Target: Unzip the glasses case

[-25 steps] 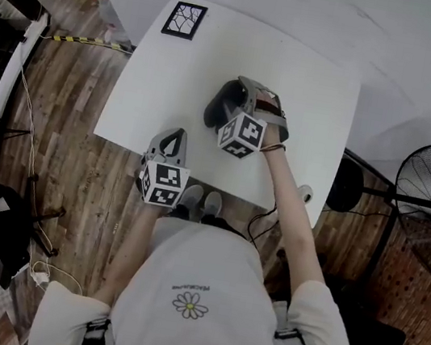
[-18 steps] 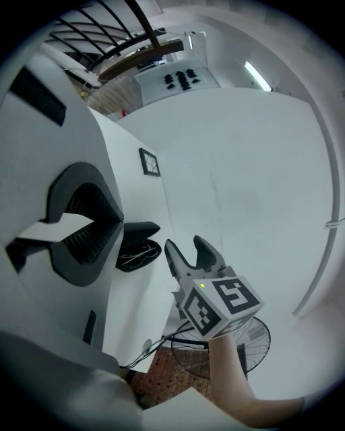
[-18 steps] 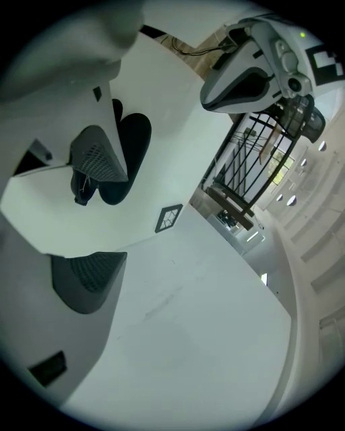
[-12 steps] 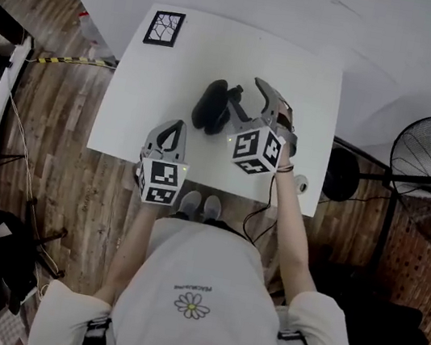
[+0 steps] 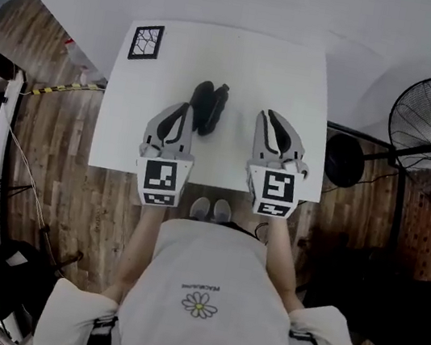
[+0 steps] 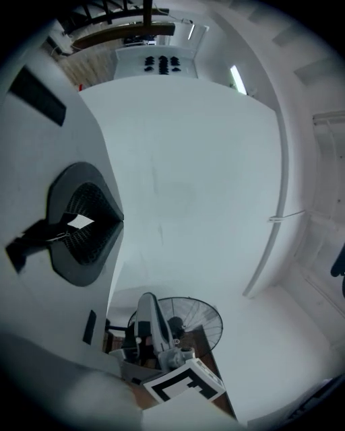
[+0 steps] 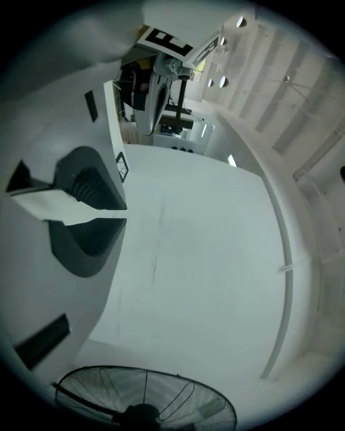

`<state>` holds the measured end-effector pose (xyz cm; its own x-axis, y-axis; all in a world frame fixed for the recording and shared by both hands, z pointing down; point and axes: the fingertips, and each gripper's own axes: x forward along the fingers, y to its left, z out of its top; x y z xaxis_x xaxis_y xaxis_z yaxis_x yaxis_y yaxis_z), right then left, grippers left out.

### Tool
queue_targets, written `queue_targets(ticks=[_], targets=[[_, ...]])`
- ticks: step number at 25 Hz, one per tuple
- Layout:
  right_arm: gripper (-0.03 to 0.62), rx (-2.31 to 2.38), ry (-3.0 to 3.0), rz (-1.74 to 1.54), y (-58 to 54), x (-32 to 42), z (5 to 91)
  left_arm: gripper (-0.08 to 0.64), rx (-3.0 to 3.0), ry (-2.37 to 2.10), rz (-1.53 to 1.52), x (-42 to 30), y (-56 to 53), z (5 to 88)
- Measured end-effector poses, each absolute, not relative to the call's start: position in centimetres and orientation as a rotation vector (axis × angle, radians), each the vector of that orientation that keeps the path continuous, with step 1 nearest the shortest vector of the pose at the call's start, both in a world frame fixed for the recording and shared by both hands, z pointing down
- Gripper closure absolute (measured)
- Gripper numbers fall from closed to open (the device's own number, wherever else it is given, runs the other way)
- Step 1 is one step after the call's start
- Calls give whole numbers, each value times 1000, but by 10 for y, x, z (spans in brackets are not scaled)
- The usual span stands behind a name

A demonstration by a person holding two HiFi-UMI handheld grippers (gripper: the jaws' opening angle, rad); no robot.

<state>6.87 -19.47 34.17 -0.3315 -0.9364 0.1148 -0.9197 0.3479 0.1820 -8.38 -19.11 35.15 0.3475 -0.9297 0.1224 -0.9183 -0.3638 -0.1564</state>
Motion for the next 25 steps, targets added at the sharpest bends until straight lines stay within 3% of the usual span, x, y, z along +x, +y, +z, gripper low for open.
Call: queue_targets(ticks=[3,9,25], targets=[[584,1765,-2449,-82,-178,85,336,546,-2503,1697,-204,-75,-185,331],[586,1807,-2456,-15,-166,102,339,546,-2459,1678,-52,-68,-175,309],[586,1756,-2444,-66,-158,97,345,547,-2418,1729,-49,-78,-167,311]])
